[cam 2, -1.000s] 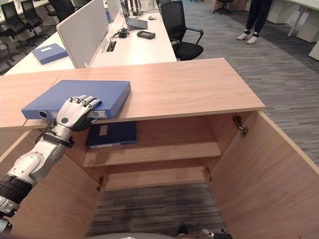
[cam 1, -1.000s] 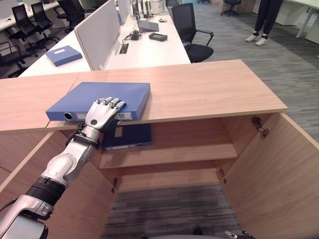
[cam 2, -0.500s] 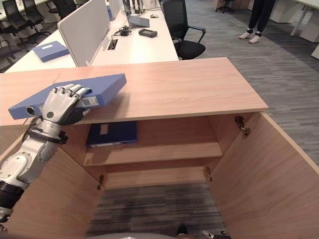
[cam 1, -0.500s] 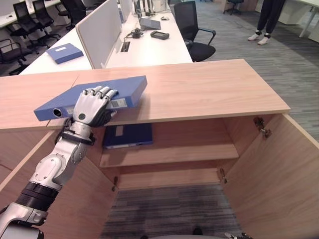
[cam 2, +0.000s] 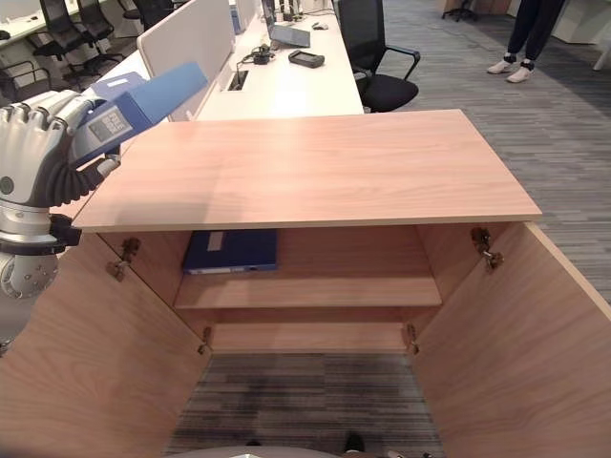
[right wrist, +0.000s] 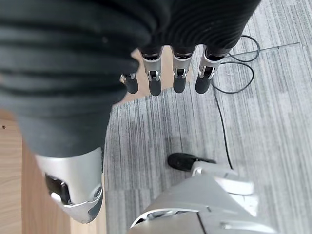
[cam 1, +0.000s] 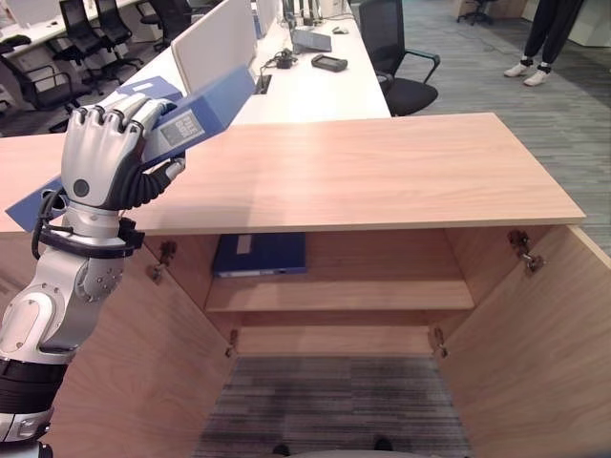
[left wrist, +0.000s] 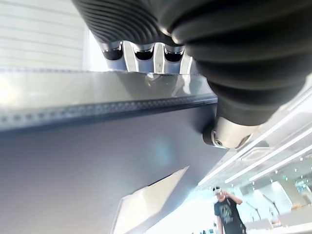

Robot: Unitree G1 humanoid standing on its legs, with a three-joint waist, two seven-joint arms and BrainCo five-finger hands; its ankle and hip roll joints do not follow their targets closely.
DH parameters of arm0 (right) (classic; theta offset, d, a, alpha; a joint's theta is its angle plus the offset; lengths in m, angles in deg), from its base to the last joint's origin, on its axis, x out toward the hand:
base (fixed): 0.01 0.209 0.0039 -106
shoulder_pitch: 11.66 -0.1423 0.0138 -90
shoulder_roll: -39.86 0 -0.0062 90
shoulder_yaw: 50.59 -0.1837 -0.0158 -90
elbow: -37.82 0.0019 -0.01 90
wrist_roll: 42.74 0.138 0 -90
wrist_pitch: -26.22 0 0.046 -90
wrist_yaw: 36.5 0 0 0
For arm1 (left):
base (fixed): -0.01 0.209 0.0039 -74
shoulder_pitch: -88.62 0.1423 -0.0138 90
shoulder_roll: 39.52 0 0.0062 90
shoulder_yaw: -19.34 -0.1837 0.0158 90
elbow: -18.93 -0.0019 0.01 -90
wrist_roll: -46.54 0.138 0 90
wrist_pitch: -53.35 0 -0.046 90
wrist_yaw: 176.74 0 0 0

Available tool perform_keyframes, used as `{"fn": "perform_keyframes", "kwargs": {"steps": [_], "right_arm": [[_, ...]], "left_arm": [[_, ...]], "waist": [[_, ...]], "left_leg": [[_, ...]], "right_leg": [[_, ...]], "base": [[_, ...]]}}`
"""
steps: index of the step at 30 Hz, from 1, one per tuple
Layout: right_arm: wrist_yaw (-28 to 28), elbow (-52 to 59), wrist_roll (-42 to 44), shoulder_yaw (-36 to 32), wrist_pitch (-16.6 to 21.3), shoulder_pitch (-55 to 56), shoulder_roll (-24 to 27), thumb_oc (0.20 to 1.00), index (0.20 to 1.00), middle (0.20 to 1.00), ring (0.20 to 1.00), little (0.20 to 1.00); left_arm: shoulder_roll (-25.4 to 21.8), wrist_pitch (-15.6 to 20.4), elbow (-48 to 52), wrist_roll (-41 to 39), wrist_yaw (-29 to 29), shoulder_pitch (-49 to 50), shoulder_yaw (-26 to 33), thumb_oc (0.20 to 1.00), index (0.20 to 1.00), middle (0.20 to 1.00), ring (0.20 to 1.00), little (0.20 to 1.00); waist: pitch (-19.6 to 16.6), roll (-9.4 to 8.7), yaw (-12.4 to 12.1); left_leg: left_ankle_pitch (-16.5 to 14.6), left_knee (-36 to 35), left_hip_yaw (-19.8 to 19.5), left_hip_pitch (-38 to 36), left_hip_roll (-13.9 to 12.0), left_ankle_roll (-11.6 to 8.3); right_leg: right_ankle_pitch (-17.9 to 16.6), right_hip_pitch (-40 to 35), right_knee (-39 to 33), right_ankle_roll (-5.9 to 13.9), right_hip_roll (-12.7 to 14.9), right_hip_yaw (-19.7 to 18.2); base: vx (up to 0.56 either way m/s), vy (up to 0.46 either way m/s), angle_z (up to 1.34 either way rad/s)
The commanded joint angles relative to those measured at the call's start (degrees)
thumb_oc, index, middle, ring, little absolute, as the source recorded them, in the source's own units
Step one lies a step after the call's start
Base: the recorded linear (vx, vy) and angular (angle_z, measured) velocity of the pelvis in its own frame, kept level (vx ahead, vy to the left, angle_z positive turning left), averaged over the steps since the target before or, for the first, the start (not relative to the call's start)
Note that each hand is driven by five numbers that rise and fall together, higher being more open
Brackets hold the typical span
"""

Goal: Put the empty folder in the office cabinet

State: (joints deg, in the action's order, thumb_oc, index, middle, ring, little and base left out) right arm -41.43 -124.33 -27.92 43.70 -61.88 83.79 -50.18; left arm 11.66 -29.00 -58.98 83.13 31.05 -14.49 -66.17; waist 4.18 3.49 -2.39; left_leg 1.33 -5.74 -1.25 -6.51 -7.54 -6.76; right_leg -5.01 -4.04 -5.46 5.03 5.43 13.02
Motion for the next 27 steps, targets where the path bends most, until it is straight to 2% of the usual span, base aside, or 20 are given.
{"fn": "perform_keyframes", "kwargs": {"steps": [1, 8, 10, 11, 13, 14, 15, 16, 17, 18, 20, 24, 27], "right_arm": [[0.3, -2.4, 2.6, 0.3, 0.5, -4.1, -0.9, 1.0, 1.0, 1.0, 1.0, 1.0], [0.5, -2.1, 2.6, 0.3, 0.5, -4.2, -1.0, 1.0, 1.0, 1.0, 1.0, 1.0], [0.8, -1.4, 2.8, 0.3, 0.5, -4.4, -0.8, 1.0, 1.0, 1.0, 1.0, 1.0], [0.8, -1.4, 2.8, 0.3, 0.5, -4.4, -0.8, 1.0, 1.0, 1.0, 1.0, 1.0], [1.0, -1.1, 2.9, 0.3, 0.4, -4.5, -0.5, 1.0, 1.0, 1.0, 1.0, 1.0], [1.1, -1.1, 2.8, 0.4, 0.3, -4.5, -0.4, 1.0, 1.0, 1.0, 1.0, 1.0], [1.4, -0.8, 2.8, 0.2, 0.2, -4.7, 0.0, 1.0, 1.0, 1.0, 1.0, 1.0], [1.4, -0.8, 2.8, 0.2, 0.2, -4.7, 0.1, 1.0, 1.0, 1.0, 1.0, 1.0], [1.7, -0.6, 2.8, 0.2, 0.1, -4.9, 0.3, 1.0, 1.0, 1.0, 1.0, 1.0], [1.7, -0.6, 2.8, 0.2, 0.1, -4.9, 0.4, 1.0, 1.0, 1.0, 1.0, 1.0], [2.2, -0.1, 2.5, 0.3, 0.0, -5.1, 0.8, 1.0, 1.0, 1.0, 1.0, 1.0], [2.4, -0.1, 2.3, 0.4, -0.2, -5.4, 1.1, 1.0, 1.0, 1.0, 1.0, 1.0], [2.9, 0.1, 2.7, 0.2, -0.3, -5.8, 1.3, 1.0, 1.0, 1.0, 1.0, 1.0]], "left_arm": [[-4.0, 0.7, 2.5, -5.6, 3.7, -5.3, 6.3, 0.2, 0.2, 0.2, 0.2, 0.2], [-2.2, 2.8, 5.2, -12.1, 3.8, -2.9, 11.0, 0.2, 0.2, 0.2, 0.2, 0.2], [-0.3, 4.7, 6.3, -19.2, 3.3, -1.6, 12.9, 0.2, 0.2, 0.2, 0.2, 0.2], [-0.3, 4.7, 6.3, -19.4, 3.2, -1.5, 13.1, 0.2, 0.2, 0.2, 0.2, 0.2], [1.0, 6.4, 6.8, -24.7, 2.9, -1.0, 13.3, 0.2, 0.2, 0.2, 0.2, 0.2], [1.3, 7.3, 7.0, -26.9, 2.2, -0.8, 13.3, 0.2, 0.2, 0.2, 0.2, 0.2], [2.4, 10.0, 7.8, -33.9, -0.2, -0.6, 13.3, 0.2, 0.2, 0.2, 0.2, 0.2], [2.4, 10.0, 7.8, -34.3, -0.5, -0.5, 13.4, 0.2, 0.2, 0.2, 0.2, 0.2], [3.4, 11.7, 8.3, -40.4, -2.8, -0.5, 13.2, 0.2, 0.2, 0.2, 0.2, 0.2], [3.4, 11.8, 8.2, -40.8, -3.1, -0.4, 13.3, 0.2, 0.2, 0.2, 0.2, 0.2], [4.2, 12.9, 8.4, -48.0, -6.0, -0.4, 13.1, 0.2, 0.2, 0.2, 0.2, 0.2], [4.5, 13.7, 8.5, -53.6, -8.7, -0.1, 13.5, 0.2, 0.2, 0.2, 0.2, 0.2], [6.1, 14.4, 8.4, -61.6, -11.7, 0.6, 13.7, 0.2, 0.2, 0.2, 0.2, 0.2]], "waist": [[0.8, -1.09, 0.4], [0.7, -1.05, -0.1], [0.6, -1.03, -0.4], [0.6, -0.99, -0.4], [0.6, -0.95, -0.5], [0.6, -0.91, -0.5], [0.6, -0.9, -0.6], [0.6, -0.86, -0.6], [0.5, -0.84, -0.6], [0.5, -0.8, -0.6], [0.5, -0.71, -0.7], [0.5, -0.75, -0.9], [0.4, -0.71, -1.1]], "left_leg": [[-4.2, 0.7, 0.4, -1.8, -0.5, -2.47], [-4.2, 0.7, 0.1, -1.6, -0.3, -2.37], [-4.0, 0.7, -0.2, -1.5, -0.2, -2.28], [-4.0, 0.7, -0.2, -1.5, -0.2, -2.28], [-4.0, 0.7, -0.3, -1.4, -0.2, -2.24], [-4.0, 0.7, -0.3, -1.4, -0.1, -2.23], [-3.9, 0.7, -0.5, -1.4, -0.1, -2.2], [-3.9, 0.7, -0.5, -1.4, -0.1, -2.2], [-3.8, 0.7, -0.7, -1.3, -0.1, -2.15], [-3.8, 0.7, -0.7, -1.3, -0.1, -2.15], [-3.8, 0.7, -0.9, -1.3, 0.0, -2.08], [-3.8, 0.7, -1.1, -1.2, 0.0, -2.03], [-3.7, 0.7, -1.2, -1.0, 0.0, -2.0]], "right_leg": [[9.1, -6.5, 0.5, 5.27, 2.3, -1.5], [9.1, -6.7, 0.5, 5.13, 2.4, -1.1], [9.1, -6.7, 0.5, 5.04, 2.4, -0.8], [9.1, -6.7, 0.5, 5.04, 2.4, -0.8], [9.1, -6.8, 0.5, 5.0, 2.4, -0.8], [9.1, -6.8, 0.5, 4.98, 2.4, -0.8], [9.1, -6.9, 0.5, 4.91, 2.4, -0.7], [9.1, -6.9, 0.5, 4.91, 2.4, -0.7], [9.1, -7.1, 0.5, 4.86, 2.5, -0.5], [9.1, -7.1, 0.5, 4.86, 2.5, -0.5], [9.1, -7.1, 0.5, 4.88, 2.6, -0.4], [9.1, -7.1, 0.5, 4.92, 2.6, -0.3], [9.0, -7.2, 0.5, 4.91, 2.8, 0.0]], "base": [[-0.01, -0.006, 0.04], [0.0, -0.003, 0.01], [0.0, 0.0, 0.0], [0.0, 0.0, 0.0], [0.0, 0.0, 0.0], [-0.02, -0.006, 0.03], [-0.01, -0.005, 0.04], [-0.01, -0.007, 0.04], [0.0, -0.001, 0.03], [0.0, 0.002, 0.04], [0.0, 0.002, 0.02], [0.0, -0.001, 0.01], [-0.01, -0.001, 0.1]]}}
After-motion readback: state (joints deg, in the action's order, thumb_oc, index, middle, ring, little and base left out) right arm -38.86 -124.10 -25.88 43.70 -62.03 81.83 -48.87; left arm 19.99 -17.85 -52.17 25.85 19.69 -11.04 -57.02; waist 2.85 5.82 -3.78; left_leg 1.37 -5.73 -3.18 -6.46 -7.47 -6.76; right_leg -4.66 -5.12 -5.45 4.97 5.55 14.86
